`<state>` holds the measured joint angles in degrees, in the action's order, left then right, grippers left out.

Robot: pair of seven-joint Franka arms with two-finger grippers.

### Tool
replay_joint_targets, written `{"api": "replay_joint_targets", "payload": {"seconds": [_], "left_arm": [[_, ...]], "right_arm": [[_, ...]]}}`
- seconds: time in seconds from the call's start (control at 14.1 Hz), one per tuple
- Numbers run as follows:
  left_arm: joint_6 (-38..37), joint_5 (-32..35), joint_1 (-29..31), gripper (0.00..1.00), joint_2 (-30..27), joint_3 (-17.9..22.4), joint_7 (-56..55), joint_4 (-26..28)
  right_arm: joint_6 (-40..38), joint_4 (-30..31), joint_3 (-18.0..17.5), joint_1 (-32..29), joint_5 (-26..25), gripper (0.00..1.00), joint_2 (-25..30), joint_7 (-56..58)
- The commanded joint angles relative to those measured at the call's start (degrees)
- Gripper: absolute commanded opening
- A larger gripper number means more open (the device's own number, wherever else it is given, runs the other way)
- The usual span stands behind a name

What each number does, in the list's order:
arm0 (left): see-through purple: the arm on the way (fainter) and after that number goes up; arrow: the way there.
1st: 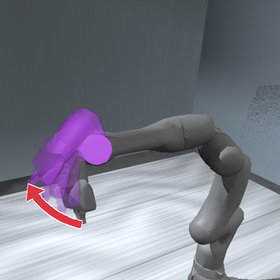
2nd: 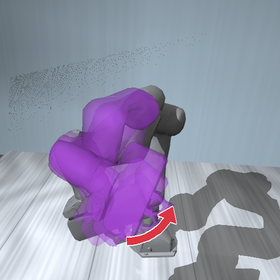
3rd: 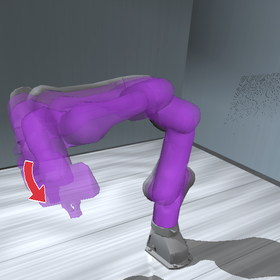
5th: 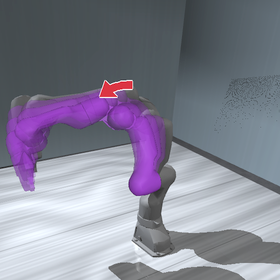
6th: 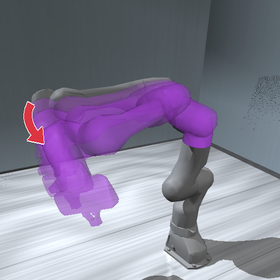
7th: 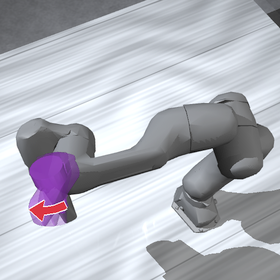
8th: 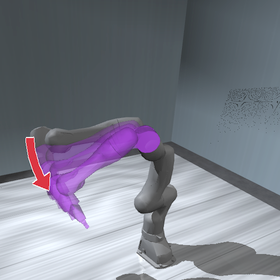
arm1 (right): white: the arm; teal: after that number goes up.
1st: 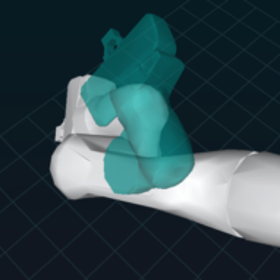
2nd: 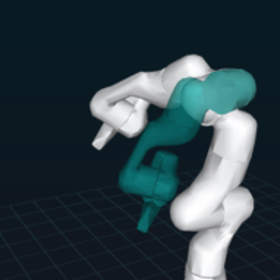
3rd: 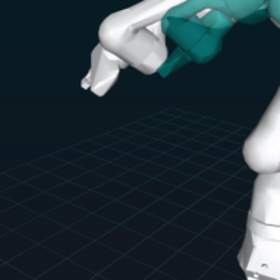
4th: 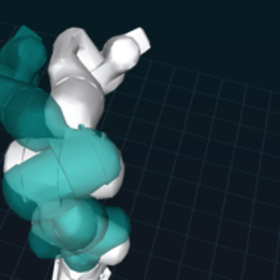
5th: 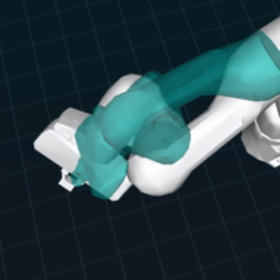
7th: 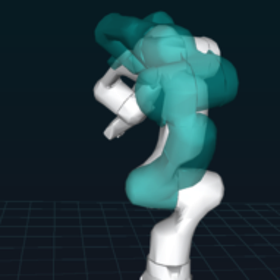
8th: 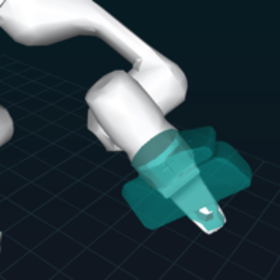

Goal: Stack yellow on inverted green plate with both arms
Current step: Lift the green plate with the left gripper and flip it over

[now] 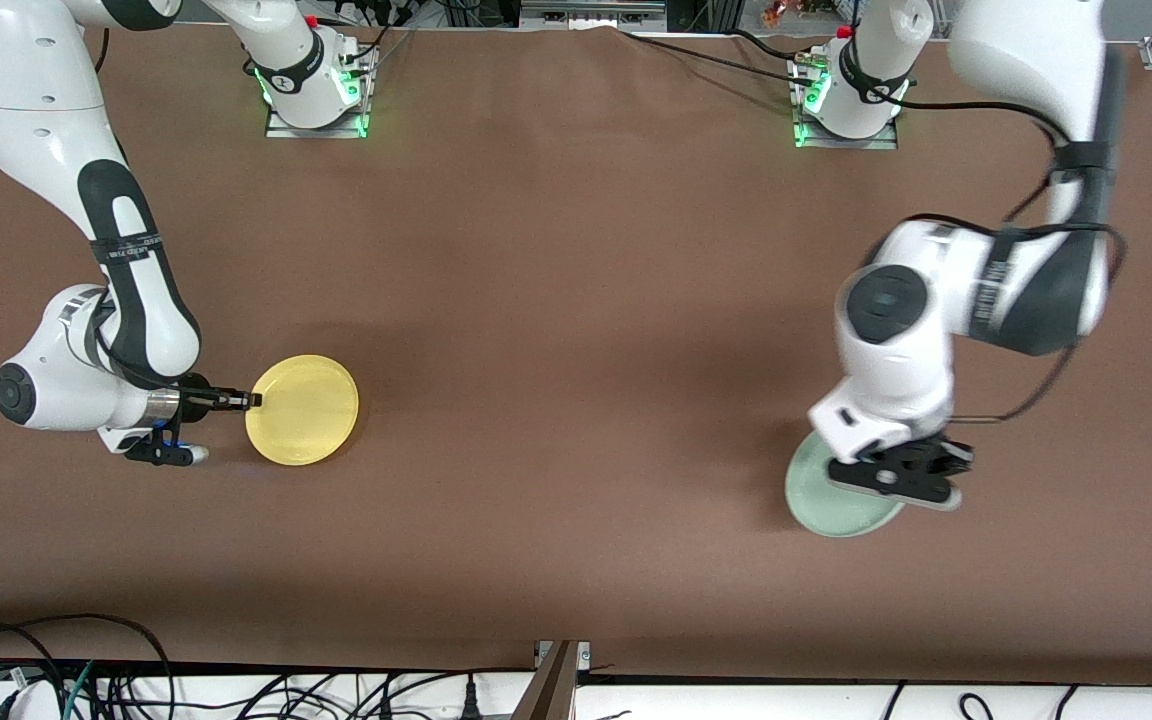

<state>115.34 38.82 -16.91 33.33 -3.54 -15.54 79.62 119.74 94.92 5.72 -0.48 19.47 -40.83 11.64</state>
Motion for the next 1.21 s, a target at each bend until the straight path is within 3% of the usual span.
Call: {"api": "replay_joint_targets", "payload": {"seconds": [0.0, 0.28, 0.71, 1.0, 1.14], "left_arm": [[-4.0, 8.0, -7.2, 0.00, 1.9, 1.1, -8.1, -1.5], [-9.9, 19.2, -17.9, 0.00, 5.4, 1.2, -13.5, -1.6], [-17.4, 29.6, -31.0, 0.00, 16.2, 2.0, -20.3, -9.8], [-17.8, 31.0, -37.6, 0.00, 18.3, 6.8, -20.9, -10.7], [-17.8, 31.0, -40.6, 0.00, 21.7, 8.7, -23.6, -14.5]], "right_arm": [[-0.1, -0.2, -0.4, 0.8, 0.8, 0.00, 0.2, 0.2], [-1.9, -1.8, -0.4, 1.7, 0.7, 0.00, 1.3, -1.1], [-14.5, -8.7, 0.2, 1.4, -1.5, 0.00, 4.3, -0.8], [-16.5, -9.1, 0.3, 1.3, -4.2, 0.00, 5.6, -0.6], [-16.5, -9.1, 0.3, 1.4, -4.3, 0.00, 6.2, -1.1]]}}
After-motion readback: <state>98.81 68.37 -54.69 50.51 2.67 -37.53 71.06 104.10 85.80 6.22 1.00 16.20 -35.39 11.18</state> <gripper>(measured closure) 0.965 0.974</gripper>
